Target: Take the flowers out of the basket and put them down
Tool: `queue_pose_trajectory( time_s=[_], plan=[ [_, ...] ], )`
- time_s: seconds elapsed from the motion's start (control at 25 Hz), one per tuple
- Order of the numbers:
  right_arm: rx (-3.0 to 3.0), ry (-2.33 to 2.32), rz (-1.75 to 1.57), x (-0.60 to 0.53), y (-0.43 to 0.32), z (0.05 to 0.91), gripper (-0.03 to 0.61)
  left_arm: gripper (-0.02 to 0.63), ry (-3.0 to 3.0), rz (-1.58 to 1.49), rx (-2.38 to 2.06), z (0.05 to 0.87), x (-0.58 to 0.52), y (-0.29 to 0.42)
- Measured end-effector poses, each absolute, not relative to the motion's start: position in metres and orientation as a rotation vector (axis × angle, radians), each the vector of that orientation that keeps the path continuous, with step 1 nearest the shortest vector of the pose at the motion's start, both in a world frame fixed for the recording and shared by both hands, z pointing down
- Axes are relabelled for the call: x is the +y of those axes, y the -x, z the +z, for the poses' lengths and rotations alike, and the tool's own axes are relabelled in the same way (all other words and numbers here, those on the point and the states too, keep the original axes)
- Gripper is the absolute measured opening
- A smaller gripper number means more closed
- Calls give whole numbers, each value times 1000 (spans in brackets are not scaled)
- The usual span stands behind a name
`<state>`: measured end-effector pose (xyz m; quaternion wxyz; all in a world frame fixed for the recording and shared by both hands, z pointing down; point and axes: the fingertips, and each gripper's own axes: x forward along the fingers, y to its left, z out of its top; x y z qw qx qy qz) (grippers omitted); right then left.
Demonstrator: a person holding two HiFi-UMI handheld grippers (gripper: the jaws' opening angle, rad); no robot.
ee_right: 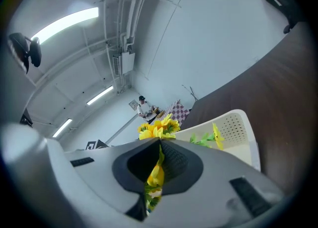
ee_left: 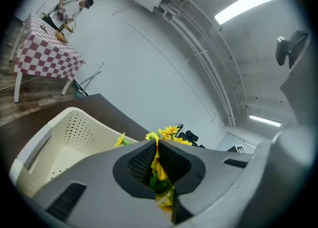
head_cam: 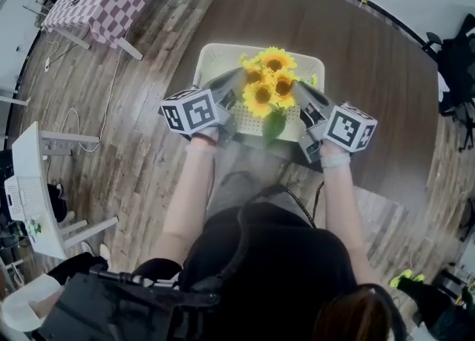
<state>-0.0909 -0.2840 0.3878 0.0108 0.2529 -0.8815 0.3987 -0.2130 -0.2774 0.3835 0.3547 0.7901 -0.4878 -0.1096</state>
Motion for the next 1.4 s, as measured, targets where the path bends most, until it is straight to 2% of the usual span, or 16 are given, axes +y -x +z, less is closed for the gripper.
queue_pose_trajectory(
  time_s=[0.64,1.4],
  plan=[
    [-2892,-630,1246,-290,62,340,2,12,-2102,-329,-1388,330,-275,186],
    [-2989,-820,1247,-302,-43,320,2,12,-2256,-291,-1226,309,-308,80]
  ],
)
